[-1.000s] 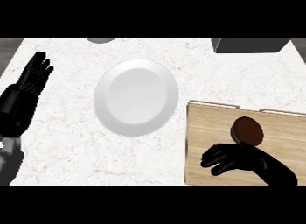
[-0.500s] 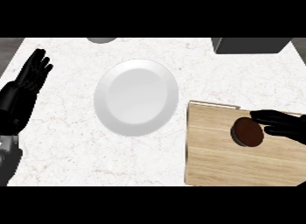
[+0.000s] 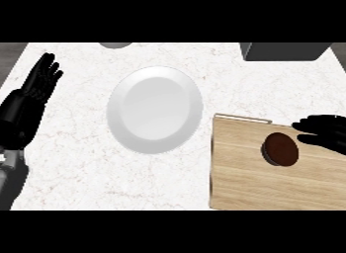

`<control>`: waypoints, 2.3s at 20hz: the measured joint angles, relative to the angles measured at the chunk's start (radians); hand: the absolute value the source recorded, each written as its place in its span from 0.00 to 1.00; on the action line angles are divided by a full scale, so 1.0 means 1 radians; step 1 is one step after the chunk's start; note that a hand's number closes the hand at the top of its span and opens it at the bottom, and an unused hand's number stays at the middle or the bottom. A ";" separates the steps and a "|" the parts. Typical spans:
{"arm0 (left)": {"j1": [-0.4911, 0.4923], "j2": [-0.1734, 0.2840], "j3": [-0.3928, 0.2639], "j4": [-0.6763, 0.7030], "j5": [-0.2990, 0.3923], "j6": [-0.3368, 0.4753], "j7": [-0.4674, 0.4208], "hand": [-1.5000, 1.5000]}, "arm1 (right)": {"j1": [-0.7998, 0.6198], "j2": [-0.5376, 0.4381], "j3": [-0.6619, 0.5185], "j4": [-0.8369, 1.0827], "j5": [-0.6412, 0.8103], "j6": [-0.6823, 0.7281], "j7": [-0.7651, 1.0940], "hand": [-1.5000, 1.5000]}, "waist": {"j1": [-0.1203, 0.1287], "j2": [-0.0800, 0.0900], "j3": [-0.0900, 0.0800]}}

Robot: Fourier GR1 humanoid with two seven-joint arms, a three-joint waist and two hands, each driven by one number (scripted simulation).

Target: Pick the cupcake from the tray and place it in the plate

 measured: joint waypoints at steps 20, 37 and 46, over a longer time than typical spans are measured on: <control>-0.026 -0.058 0.043 0.004 -0.061 -0.047 0.029 0.50 | -0.112 0.204 0.171 0.155 0.500 0.063 0.152 0.00 | 0.013 0.003 0.002; -0.014 -0.114 0.092 -0.010 -0.113 -0.095 0.032 0.50 | -0.150 0.394 0.214 0.457 0.816 -0.009 0.010 0.00 | 0.011 0.003 0.002; -0.006 -0.144 0.089 -0.020 -0.139 -0.094 0.038 0.50 | -0.182 0.498 0.158 0.573 0.866 -0.225 -0.088 1.00 | 0.012 0.003 0.003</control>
